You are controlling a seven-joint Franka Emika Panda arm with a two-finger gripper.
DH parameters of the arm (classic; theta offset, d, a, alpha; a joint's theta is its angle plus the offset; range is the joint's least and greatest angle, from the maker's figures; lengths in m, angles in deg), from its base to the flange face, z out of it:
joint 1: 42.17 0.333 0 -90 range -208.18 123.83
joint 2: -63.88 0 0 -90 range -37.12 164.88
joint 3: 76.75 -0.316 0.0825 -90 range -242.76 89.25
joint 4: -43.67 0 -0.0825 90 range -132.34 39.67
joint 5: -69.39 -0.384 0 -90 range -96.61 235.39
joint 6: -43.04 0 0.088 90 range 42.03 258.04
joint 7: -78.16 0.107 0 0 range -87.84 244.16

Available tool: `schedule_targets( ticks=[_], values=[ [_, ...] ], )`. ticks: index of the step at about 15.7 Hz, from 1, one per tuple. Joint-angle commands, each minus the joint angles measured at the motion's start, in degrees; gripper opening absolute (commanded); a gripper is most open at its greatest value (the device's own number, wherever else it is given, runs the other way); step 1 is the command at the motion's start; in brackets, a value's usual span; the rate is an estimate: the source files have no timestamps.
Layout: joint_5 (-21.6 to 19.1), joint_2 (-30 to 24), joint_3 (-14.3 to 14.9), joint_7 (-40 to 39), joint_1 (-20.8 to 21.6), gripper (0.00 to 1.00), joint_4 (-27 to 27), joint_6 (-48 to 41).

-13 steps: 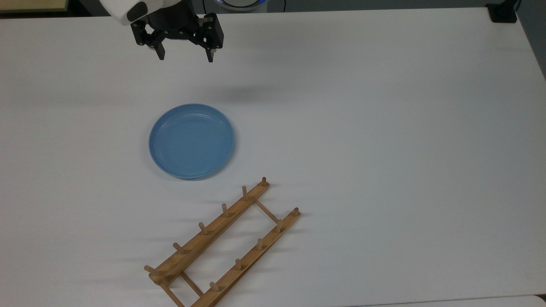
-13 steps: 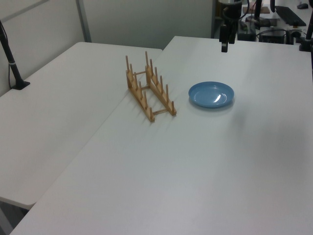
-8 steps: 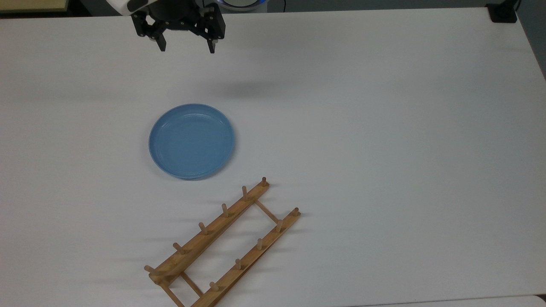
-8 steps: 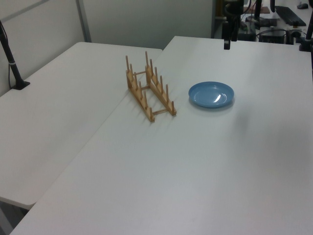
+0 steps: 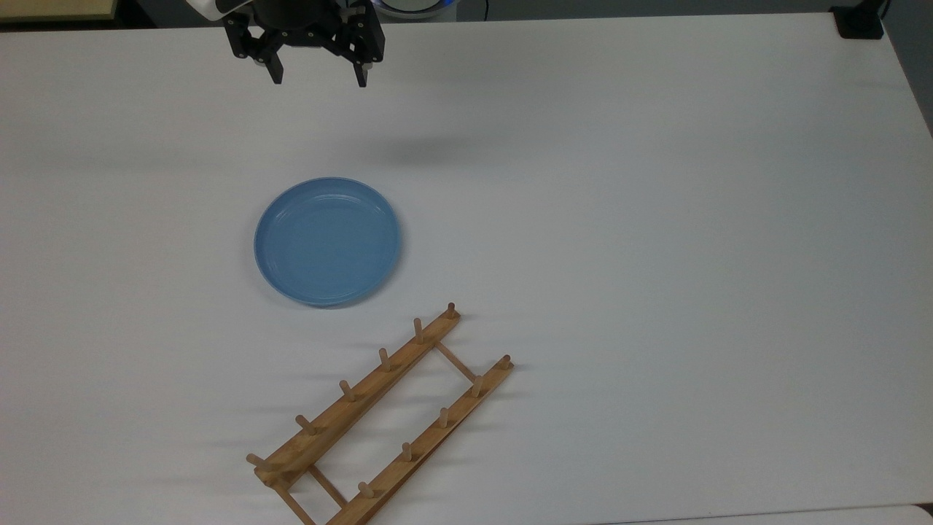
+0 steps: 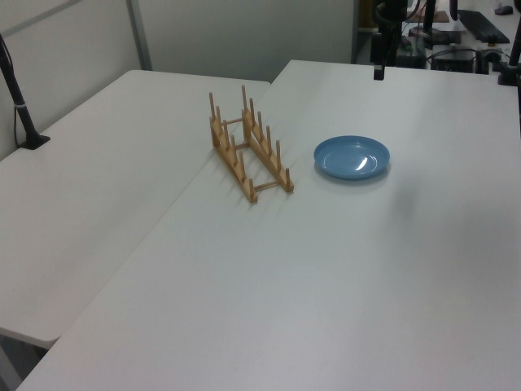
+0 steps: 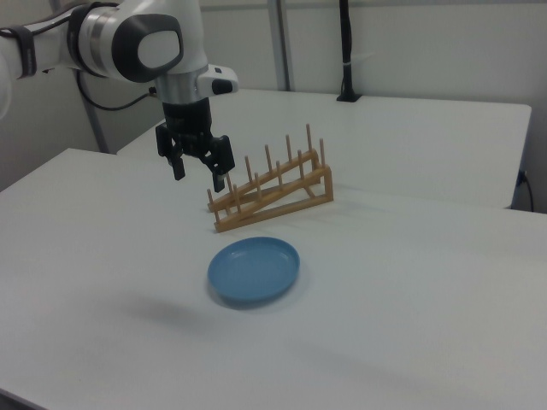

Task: Place plate in plate rack
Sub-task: 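Move the gripper down over the rim of the blue plate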

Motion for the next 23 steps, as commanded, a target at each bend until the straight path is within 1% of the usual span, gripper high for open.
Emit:
schedule_targets(
  ticks=[1, 3, 5, 8, 9, 10, 11, 13, 16, 18, 19, 20, 22, 23],
  values=[
    [-0.39, 1.02, 0.21, -1.70, -1.64, 1.00, -0.50, 3.87],
    [-0.30, 4.17, 0.21, -1.70, -3.31, 1.00, -0.15, 6.85],
    [-0.30, 7.33, 0.21, -1.70, -4.89, 1.00, -0.23, 12.90],
    [0.75, 10.51, 0.21, -3.01, -7.00, 1.00, -0.23, 15.56],
    [0.85, 11.30, 0.21, -4.59, -7.88, 0.99, -0.23, 15.83],
    [0.32, 12.00, 0.13, -6.08, -8.93, 0.93, -0.23, 15.92],
    [0.14, 12.79, 0.13, -6.97, -9.47, 0.92, -0.23, 16.01],
    [0.23, 15.07, 0.13, -7.59, -10.08, 0.94, -0.23, 16.09],
    [0.14, 18.42, 0.13, -7.68, -10.35, 0.95, -0.50, 21.26],
    [0.14, 19.91, -0.40, -7.15, -10.44, 0.94, -0.50, 22.51],
    [0.14, 20.70, -0.84, -6.98, -10.44, 0.92, -0.50, 23.03],
    [0.14, 21.41, -1.01, -6.89, -10.35, 0.86, -0.50, 23.91],
    [0.23, 22.64, -1.19, -6.02, -10.17, 0.79, -0.58, 25.76],
    [0.23, 22.99, -1.28, -6.01, -10.17, 0.73, -0.50, 26.37]
  ],
)
